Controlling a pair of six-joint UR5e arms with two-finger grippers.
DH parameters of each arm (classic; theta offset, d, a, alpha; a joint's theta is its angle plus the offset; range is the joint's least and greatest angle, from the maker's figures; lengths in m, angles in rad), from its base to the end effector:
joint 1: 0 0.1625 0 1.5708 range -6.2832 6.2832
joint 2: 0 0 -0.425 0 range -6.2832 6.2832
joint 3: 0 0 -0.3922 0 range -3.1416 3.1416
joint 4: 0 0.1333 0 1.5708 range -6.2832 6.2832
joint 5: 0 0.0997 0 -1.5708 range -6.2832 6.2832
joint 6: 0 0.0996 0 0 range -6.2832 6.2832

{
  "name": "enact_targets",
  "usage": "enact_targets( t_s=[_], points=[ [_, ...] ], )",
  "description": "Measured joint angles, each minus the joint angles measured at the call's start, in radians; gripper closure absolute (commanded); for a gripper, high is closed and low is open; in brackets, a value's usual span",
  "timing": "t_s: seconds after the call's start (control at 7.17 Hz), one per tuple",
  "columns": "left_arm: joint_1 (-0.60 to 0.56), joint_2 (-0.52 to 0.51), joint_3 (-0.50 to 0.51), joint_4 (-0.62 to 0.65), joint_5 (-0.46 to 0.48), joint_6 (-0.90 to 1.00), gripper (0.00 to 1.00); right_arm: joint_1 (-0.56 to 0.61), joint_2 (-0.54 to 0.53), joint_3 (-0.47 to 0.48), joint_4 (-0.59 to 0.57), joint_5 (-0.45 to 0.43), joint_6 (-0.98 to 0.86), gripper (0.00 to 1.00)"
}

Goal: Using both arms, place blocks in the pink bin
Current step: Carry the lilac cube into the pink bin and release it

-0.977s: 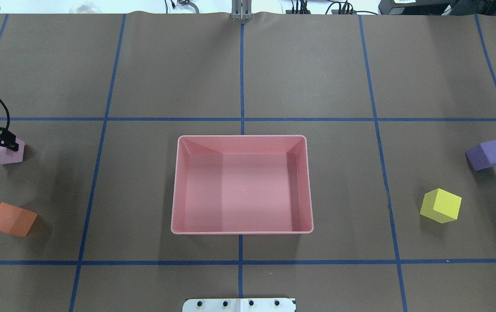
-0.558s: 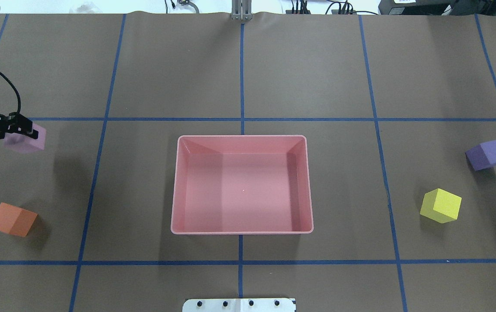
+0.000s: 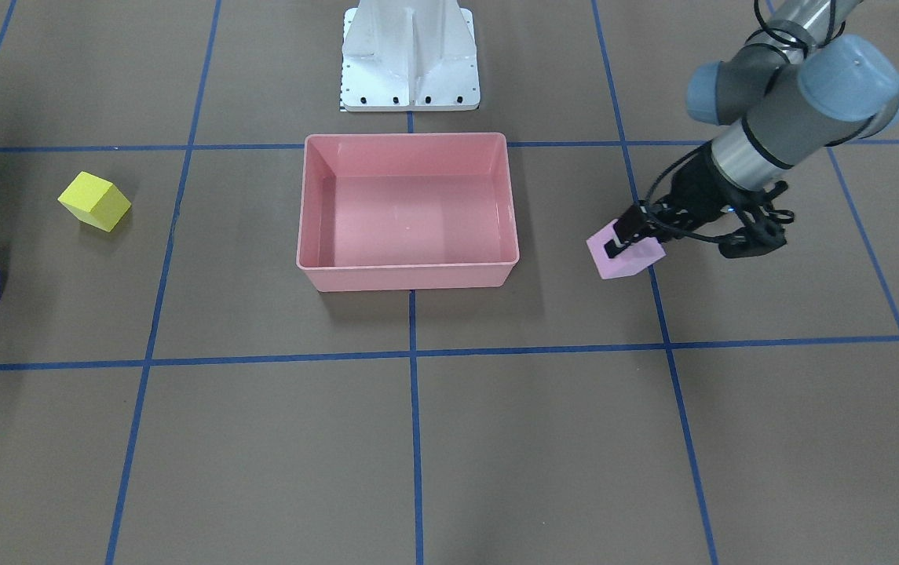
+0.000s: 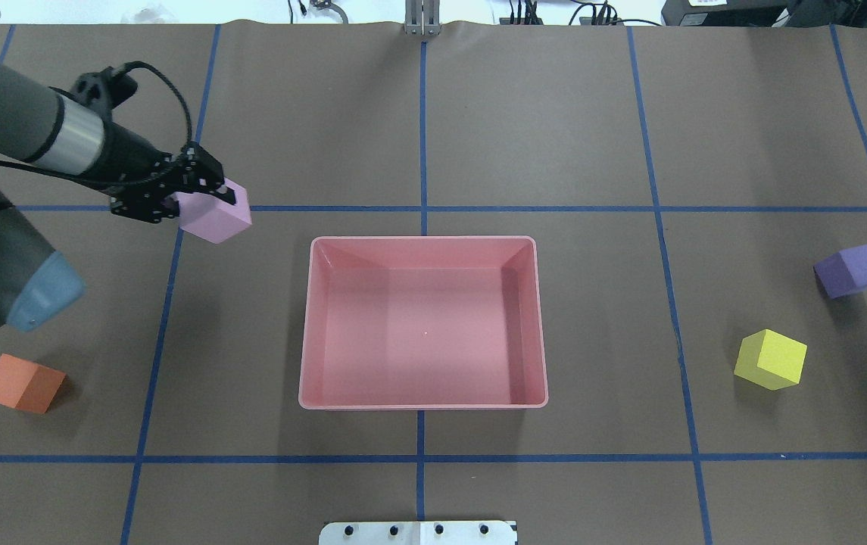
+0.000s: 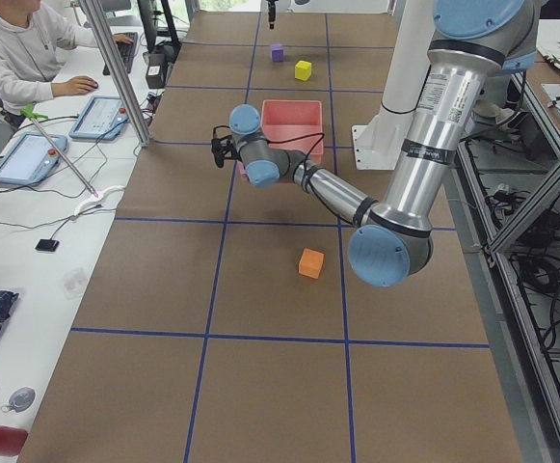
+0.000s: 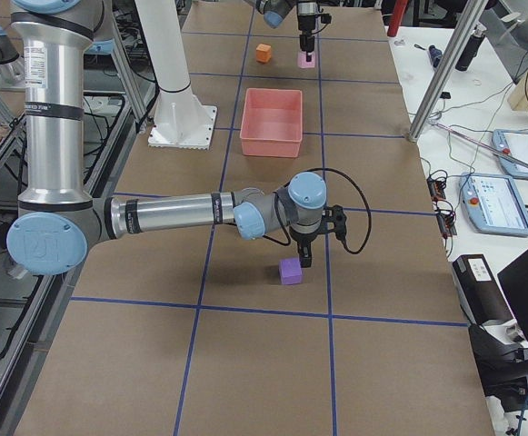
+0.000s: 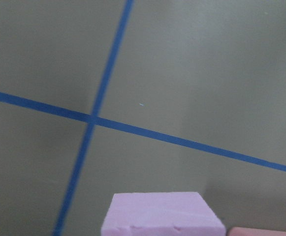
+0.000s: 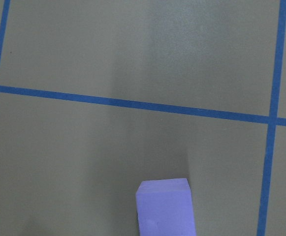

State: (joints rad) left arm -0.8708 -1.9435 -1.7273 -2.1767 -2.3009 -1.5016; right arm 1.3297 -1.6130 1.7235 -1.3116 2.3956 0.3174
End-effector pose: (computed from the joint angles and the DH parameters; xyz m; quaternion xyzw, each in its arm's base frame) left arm 0.3371 -0.5040 0.3013 -0.0410 0.5840 -0.1306 0.8001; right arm -0.0584 -0.4895 0.5709 0.0533 -0.4251 -0.0393 0.9027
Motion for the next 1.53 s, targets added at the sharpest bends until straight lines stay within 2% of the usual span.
enact_targets(
  t_s=[0.14,0.28,0.56,0.98,1.53],
  points=[
    [0.074,-0.074,-0.002,0.000,0.028,-0.080,0.63,-0.010,0.009,-0.001,0.000,-0.001,0.006,0.00],
    [0.164,-0.129,-0.001,0.000,0.091,-0.128,0.01,-0.016,0.014,-0.002,0.000,-0.002,0.008,0.00],
    [0.304,-0.170,0.001,0.001,0.224,-0.152,0.00,-0.036,0.016,-0.004,0.000,-0.014,0.009,0.00],
    [0.343,-0.168,0.001,0.001,0.277,-0.154,0.00,-0.082,0.001,-0.011,0.033,-0.113,0.008,0.00],
    [0.342,-0.165,0.001,0.002,0.279,-0.153,0.00,-0.177,-0.113,-0.084,0.409,-0.213,0.163,0.00]
  ],
)
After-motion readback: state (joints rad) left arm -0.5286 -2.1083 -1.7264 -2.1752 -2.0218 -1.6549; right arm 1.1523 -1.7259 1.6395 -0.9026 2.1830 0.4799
